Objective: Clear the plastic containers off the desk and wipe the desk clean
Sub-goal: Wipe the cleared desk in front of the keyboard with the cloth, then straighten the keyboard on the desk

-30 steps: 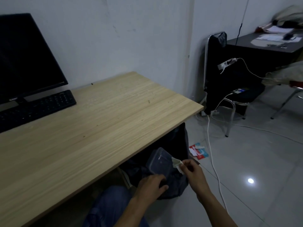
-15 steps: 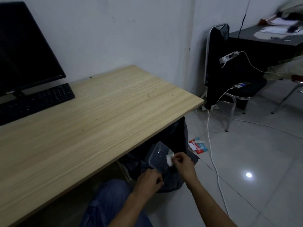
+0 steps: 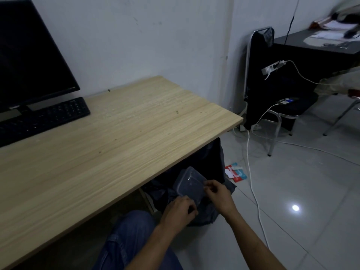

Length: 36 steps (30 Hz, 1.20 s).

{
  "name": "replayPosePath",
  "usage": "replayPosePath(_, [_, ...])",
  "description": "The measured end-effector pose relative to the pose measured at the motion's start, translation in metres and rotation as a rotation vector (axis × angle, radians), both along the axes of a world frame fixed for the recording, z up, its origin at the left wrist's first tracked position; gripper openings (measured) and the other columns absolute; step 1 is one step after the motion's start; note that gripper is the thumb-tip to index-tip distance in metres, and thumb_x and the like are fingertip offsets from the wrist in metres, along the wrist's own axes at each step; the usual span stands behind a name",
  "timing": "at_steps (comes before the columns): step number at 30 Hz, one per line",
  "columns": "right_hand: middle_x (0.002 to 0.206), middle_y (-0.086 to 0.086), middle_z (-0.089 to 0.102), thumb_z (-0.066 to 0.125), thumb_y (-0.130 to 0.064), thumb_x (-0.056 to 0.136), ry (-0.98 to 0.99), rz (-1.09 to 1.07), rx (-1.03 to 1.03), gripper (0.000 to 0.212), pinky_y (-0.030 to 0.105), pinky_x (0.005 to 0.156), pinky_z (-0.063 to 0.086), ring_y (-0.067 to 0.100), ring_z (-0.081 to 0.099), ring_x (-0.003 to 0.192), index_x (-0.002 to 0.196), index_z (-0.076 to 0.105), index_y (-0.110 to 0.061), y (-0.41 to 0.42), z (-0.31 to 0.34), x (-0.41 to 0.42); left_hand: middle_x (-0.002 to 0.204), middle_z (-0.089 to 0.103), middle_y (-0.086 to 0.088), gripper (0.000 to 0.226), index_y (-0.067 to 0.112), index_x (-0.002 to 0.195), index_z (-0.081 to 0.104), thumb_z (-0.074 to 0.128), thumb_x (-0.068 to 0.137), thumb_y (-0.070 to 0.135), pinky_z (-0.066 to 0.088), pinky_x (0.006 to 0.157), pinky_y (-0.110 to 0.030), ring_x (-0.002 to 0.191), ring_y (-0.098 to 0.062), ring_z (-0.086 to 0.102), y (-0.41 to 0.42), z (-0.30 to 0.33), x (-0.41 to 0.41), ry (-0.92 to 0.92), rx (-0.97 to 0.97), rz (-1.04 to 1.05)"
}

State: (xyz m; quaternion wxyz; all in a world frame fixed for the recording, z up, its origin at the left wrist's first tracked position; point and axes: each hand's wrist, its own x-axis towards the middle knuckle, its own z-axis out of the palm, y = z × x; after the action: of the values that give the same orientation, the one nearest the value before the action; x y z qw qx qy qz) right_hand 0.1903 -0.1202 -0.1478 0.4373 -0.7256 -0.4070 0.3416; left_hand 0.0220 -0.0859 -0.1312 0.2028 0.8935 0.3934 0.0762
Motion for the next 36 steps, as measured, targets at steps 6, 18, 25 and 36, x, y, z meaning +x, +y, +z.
replayPosePath(6, [0.089, -0.005, 0.069, 0.057, -0.019, 0.095, 0.008, 0.135, 0.155, 0.01, 0.026, 0.075, 0.053, 0.008, 0.065, 0.084, 0.093, 0.066, -0.02, -0.015, 0.04, -0.006, 0.1, 0.062, 0.008, 0.014, 0.022, 0.094, 0.067, 0.06, 0.09, 0.033, 0.049, 0.081, -0.035, 0.096, -0.008, 0.057, 0.006, 0.024, -0.001, -0.168, -0.067, 0.043])
replayPosePath(18, [0.077, -0.004, 0.067, 0.054, -0.015, 0.096, 0.011, 0.295, 0.444, 0.016, 0.015, 0.067, 0.046, 0.006, 0.062, 0.074, 0.085, 0.066, -0.014, -0.014, 0.156, -0.04, 0.101, 0.066, 0.011, 0.013, 0.021, 0.103, 0.068, 0.061, 0.092, 0.023, 0.047, 0.087, -0.023, 0.095, 0.0, 0.06, 0.011, 0.123, -0.034, -0.518, -0.122, -0.003])
replayPosePath(25, [0.069, -0.001, 0.064, 0.053, -0.009, 0.096, 0.074, 0.454, 0.511, 0.015, 0.012, 0.062, 0.042, 0.006, 0.058, 0.066, 0.088, 0.065, -0.007, 0.017, 0.196, -0.093, 0.099, 0.069, 0.011, 0.012, 0.018, 0.098, 0.071, 0.06, 0.093, 0.017, 0.049, 0.091, -0.022, 0.097, 0.0, 0.063, 0.018, 0.17, -0.101, -0.668, -0.114, 0.149])
replayPosePath(36, [0.078, -0.004, 0.067, 0.053, -0.019, 0.097, 0.023, 0.662, 0.51, 0.014, 0.014, 0.062, 0.042, 0.009, 0.061, 0.071, 0.092, 0.066, -0.019, 0.087, 0.214, -0.208, 0.1, 0.067, 0.02, 0.013, 0.027, 0.097, 0.07, 0.057, 0.095, 0.027, 0.047, 0.08, -0.01, 0.097, 0.004, 0.061, 0.051, 0.186, -0.238, -0.681, 0.022, 0.454])
